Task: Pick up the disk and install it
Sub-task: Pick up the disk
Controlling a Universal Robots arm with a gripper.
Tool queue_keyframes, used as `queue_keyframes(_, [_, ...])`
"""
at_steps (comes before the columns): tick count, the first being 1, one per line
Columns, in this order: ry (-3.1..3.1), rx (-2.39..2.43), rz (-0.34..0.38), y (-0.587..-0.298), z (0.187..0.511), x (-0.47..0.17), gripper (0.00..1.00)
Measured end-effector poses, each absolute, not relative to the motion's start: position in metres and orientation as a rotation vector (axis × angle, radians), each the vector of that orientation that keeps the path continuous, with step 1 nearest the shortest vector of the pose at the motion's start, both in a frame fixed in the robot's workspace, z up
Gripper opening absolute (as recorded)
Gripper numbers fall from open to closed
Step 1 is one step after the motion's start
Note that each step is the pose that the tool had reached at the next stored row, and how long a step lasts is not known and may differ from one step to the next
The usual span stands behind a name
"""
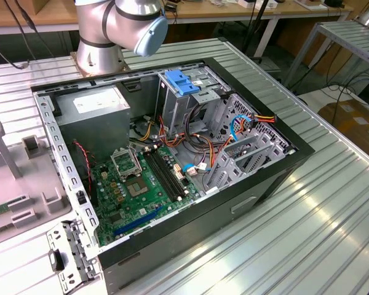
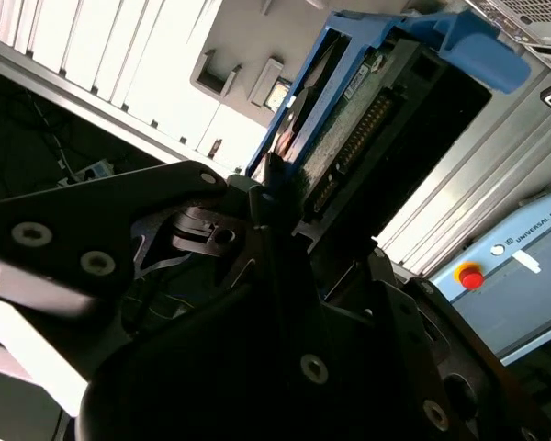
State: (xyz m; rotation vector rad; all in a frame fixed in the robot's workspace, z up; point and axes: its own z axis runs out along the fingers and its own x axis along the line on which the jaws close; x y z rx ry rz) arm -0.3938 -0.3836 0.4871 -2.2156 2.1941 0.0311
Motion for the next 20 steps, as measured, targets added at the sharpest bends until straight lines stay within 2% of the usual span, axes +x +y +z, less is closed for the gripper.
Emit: queue_keyframes(20, [2.194,-2.216,0.031,-0.407,0.487,-0.384,0.36])
